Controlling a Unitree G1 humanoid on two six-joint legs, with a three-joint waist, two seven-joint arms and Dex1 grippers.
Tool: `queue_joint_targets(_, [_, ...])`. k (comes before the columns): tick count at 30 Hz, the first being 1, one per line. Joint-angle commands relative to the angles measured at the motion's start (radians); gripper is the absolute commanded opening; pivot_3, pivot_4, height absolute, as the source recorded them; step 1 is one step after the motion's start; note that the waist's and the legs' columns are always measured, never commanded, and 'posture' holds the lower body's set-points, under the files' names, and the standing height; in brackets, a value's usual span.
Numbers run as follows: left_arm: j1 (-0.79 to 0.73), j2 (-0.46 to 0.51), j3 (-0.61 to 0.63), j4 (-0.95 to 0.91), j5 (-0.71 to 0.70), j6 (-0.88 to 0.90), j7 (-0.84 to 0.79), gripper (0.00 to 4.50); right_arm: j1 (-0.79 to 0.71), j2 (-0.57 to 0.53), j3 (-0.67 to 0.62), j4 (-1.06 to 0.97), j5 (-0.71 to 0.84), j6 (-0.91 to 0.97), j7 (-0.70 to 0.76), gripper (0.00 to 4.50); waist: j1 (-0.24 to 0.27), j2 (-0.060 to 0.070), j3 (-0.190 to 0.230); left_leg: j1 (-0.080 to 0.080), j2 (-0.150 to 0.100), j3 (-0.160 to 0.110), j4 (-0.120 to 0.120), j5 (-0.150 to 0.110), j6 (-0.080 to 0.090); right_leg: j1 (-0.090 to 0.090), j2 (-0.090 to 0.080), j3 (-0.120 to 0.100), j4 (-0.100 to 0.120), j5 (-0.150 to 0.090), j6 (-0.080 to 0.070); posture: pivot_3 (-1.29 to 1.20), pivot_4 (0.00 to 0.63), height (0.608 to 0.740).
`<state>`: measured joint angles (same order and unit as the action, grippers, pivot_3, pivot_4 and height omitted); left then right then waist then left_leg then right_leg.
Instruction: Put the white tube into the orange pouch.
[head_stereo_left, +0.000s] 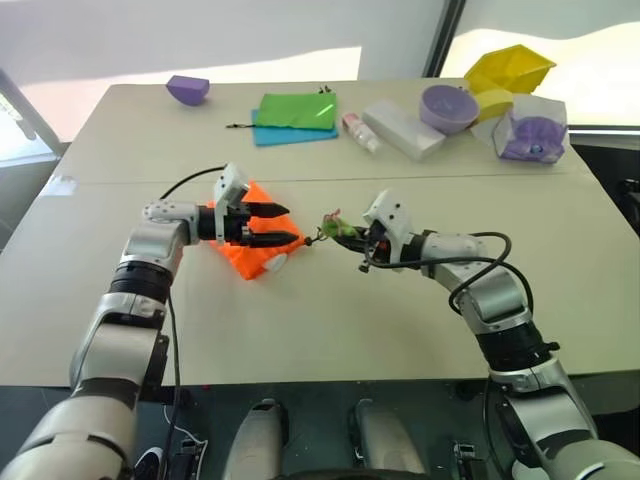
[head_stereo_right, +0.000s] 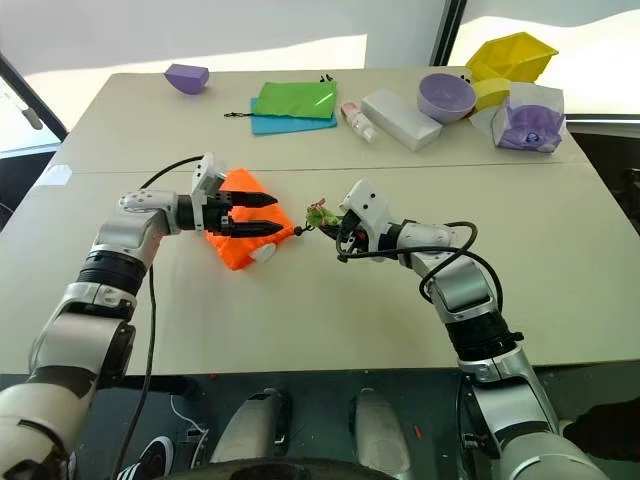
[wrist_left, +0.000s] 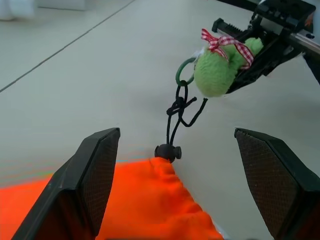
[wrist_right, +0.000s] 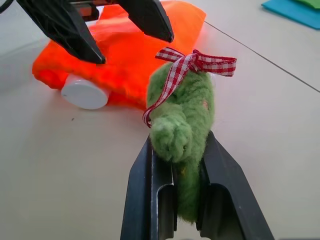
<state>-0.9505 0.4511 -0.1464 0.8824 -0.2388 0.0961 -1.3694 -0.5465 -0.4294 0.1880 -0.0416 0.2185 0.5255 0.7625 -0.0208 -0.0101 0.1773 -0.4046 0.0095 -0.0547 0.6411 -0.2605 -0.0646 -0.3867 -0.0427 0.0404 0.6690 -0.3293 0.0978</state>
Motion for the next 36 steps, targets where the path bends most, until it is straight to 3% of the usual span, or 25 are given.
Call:
queue_joint_targets(1, [-0.079, -0.031, -0.03, 0.138, 0.088, -0.115, -0.018, 3.92, -0.021, 0.006, -0.017, -0.029, 0.006, -0.012, -0.004, 0.0, 0.001, 0.0, 0.0, -0.006, 0.0, 0.0, 0.004, 0.0, 0.0, -0.006, 0.001, 0.0, 0.003, 0.0, 0.0, 0.0, 0.15, 0.74])
queue_joint_targets(7, [-0.168, -0.078, -0.056, 0.284, 0.177, -0.073, -0.057, 3.92, -0.019, 0.007, -0.015, -0.043, 0.0, -0.011, -0.017, 0.0, 0.0, 0.0, 0.0, -0.008, 0.0, 0.0, 0.007, 0.0, 0.001, -0.009, 0.0, 0.0, 0.008, 0.0, 0.0, 0.0, 0.15, 0.74])
queue_joint_targets(25, [-0.156, -0.11, 0.022, 0.305, 0.202, -0.089, -0.002, 3.92, -0.024, 0.02, -0.009, -0.048, 0.0, -0.007, -0.036, 0.0, 0.0, 0.0, 0.0, -0.006, -0.001, -0.001, 0.009, 0.002, 0.002, -0.008, 0.0, 0.0, 0.015, 0.0, 0.0, 0.0, 0.15, 0.74])
queue_joint_targets(28, [-0.152, -0.116, 0.022, 0.315, 0.216, -0.108, 0.011, 3.11, -0.027, 0.026, -0.006, -0.045, -0.004, -0.007, -0.038, 0.0, 0.0, 0.0, 0.0, -0.006, 0.0, -0.001, 0.009, 0.002, 0.002, -0.008, 0.0, 0.0, 0.015, 0.0, 0.0, 0.0, 0.15, 0.74])
queue_joint_targets(30, [-0.145, -0.121, 0.016, 0.313, 0.222, -0.121, 0.006, 2.13, -0.028, 0.029, -0.006, -0.047, -0.005, -0.007, -0.038, 0.0, 0.0, 0.0, 0.0, -0.006, 0.0, -0.001, 0.009, 0.002, 0.002, -0.008, 0.0, 0.0, 0.015, 0.0, 0.0, 0.0, 0.15, 0.74])
queue_joint_targets(36, [-0.141, -0.124, 0.013, 0.314, 0.237, -0.133, 0.012, 2.13, -0.03, 0.029, -0.006, -0.049, -0.008, -0.007, -0.036, 0.0, 0.0, 0.0, 0.0, -0.006, -0.001, -0.001, 0.009, 0.002, 0.002, -0.008, 0.0, 0.0, 0.015, 0.0, 0.0, 0.0, 0.15, 0.74])
